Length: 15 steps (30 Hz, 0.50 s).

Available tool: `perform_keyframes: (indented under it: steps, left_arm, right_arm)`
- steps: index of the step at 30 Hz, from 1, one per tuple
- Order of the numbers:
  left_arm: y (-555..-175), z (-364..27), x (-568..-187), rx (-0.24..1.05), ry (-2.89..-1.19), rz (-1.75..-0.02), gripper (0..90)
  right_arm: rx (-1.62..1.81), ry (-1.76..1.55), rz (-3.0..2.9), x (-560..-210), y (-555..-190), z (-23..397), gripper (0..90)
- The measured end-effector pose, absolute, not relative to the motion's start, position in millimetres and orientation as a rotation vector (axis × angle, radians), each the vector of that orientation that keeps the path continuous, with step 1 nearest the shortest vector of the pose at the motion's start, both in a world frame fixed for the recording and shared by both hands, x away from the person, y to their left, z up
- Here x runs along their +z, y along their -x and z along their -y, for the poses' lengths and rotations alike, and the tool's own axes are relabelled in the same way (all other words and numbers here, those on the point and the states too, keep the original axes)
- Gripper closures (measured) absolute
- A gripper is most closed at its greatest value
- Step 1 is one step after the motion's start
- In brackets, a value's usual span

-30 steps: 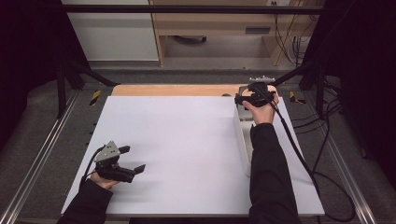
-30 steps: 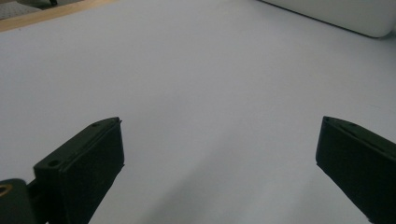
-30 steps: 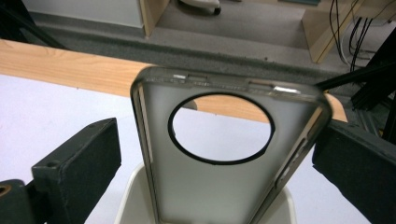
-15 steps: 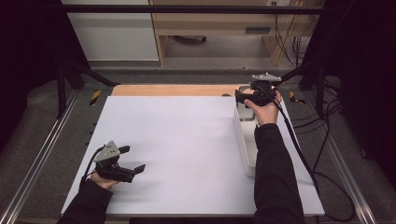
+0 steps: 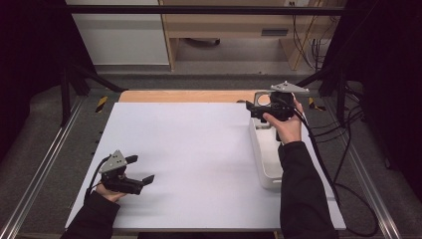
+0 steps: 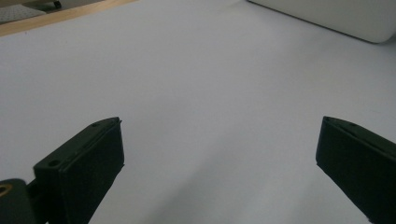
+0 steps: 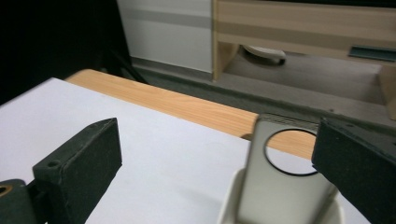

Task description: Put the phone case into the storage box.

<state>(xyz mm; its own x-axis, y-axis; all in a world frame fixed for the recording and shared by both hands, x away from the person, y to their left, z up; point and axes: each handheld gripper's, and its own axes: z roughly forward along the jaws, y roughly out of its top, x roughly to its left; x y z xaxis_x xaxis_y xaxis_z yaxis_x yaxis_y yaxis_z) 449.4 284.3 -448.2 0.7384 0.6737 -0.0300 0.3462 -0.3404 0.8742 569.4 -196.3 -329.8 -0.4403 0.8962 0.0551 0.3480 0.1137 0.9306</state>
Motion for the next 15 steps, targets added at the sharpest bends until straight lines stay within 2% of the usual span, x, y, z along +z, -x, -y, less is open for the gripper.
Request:
perform_keyframes:
  steps: [15]
  left_arm:
    - [-448,-285,-447,0.418,-1.947,-0.765,0.4]
  right_arm:
    - [1.466,-1.045,-1.946,-335,-519,195,1.2]
